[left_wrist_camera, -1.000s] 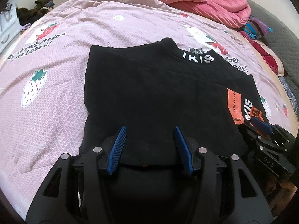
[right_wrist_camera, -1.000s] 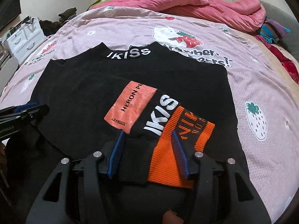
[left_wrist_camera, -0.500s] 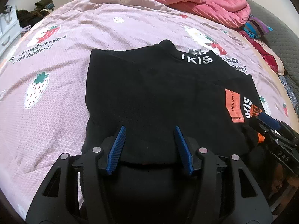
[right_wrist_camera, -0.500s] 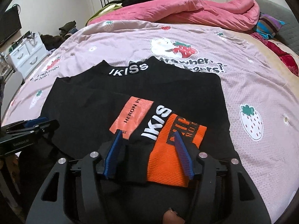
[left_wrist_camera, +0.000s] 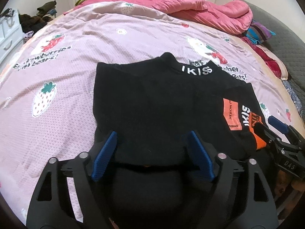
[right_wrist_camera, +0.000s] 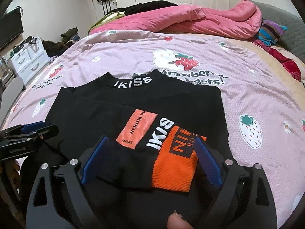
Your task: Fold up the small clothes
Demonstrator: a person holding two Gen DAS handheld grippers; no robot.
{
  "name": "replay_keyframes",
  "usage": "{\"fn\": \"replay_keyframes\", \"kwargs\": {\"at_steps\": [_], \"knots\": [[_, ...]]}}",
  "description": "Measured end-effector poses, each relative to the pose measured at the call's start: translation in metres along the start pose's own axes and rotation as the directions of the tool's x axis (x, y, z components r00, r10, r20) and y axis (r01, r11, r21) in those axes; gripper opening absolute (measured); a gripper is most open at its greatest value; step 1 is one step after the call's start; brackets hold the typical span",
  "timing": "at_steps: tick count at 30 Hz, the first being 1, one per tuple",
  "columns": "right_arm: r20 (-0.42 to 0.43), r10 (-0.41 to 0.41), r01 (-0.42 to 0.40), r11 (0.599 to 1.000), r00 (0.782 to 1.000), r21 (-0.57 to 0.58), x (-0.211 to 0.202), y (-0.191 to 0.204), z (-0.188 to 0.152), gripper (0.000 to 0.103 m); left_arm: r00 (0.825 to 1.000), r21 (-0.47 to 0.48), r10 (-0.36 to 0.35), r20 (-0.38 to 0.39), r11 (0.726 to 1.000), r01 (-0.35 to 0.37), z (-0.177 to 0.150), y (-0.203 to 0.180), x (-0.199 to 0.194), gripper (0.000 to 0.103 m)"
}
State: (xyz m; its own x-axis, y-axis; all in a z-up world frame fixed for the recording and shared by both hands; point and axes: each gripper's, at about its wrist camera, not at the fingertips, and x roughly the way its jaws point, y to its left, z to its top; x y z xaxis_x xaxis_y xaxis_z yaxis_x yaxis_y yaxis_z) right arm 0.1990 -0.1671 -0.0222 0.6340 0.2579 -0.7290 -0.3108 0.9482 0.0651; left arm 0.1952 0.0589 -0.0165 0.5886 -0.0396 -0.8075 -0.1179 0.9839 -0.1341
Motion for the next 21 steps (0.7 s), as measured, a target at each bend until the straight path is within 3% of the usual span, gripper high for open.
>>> {"fn": "replay_keyframes", "kwargs": {"at_steps": [5, 21], "knots": [[0.017, -0.009, 0.010, 1.000, 1.000, -0.008, -0.004, 0.003, 0.000, 0.095, 0.999, 0.006, 0.030, 0.038, 1.000, -0.031, 0.000, -0.002, -0.008, 0.094], [0.115, -0.070, 0.076, 0.996, 0.991, -0.048, -0.040, 0.007, -0.010, 0.096, 0.994, 0.085, 0.058, 0.093, 0.994, -0.066, -0.020, -0.014, -0.032, 0.094]]}}
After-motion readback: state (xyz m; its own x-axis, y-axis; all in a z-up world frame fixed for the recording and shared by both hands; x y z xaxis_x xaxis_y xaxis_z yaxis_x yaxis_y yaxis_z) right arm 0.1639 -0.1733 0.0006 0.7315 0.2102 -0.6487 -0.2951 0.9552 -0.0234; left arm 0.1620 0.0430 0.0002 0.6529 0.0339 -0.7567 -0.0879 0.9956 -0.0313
